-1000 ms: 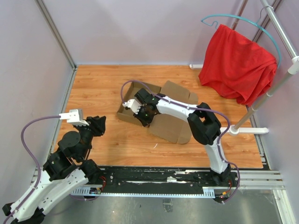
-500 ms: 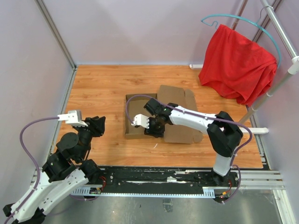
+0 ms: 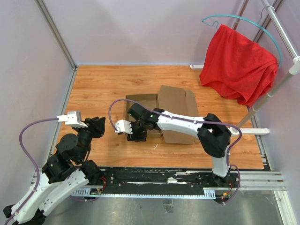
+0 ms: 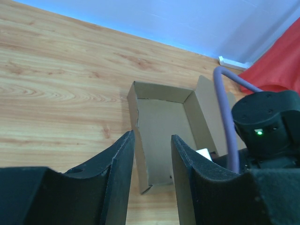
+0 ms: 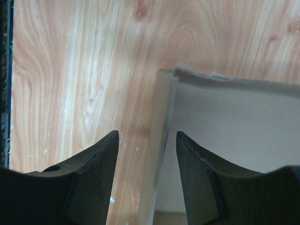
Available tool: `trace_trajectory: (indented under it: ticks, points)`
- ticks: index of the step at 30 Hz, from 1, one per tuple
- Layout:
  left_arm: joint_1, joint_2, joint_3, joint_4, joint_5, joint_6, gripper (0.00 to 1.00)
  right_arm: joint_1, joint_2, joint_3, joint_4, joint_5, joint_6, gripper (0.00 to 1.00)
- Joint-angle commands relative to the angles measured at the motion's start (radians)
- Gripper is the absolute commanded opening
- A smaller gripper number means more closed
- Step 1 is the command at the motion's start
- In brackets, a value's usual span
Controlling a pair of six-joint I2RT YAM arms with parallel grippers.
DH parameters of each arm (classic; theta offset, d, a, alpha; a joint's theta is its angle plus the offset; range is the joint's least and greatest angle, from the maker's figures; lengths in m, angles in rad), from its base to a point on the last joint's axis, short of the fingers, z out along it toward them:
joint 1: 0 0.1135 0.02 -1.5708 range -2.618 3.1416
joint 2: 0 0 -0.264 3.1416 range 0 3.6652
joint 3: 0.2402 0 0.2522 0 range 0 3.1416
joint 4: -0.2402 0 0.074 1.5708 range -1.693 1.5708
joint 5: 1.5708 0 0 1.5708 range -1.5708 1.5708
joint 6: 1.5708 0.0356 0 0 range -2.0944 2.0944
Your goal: Fold the paper box
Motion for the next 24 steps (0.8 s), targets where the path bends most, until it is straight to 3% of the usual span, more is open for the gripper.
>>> trace_trajectory:
  ticks: [1,9,14,18,24]
  points:
    - [-0.006,-0.014,-0.005,0.017,-0.004,0.011,0.42,0.008,0.057,0.071,0.037,-0.02,-0.008,0.53]
    - [-0.005,-0.017,-0.006,0.021,-0.002,0.013,0.42,0.017,0.175,0.191,-0.018,-0.025,-0.003,0.5]
    - [-0.005,-0.017,-0.006,0.023,0.0,0.014,0.42,0.023,0.232,0.258,-0.098,-0.046,-0.001,0.33]
    - [-0.005,-0.016,-0.007,0.024,0.004,0.017,0.42,0.028,0.229,0.246,-0.122,-0.054,-0.022,0.02]
    - [-0.005,-0.02,-0.008,0.023,0.004,0.019,0.42,0.052,0.085,0.019,-0.061,-0.115,-0.281,0.01]
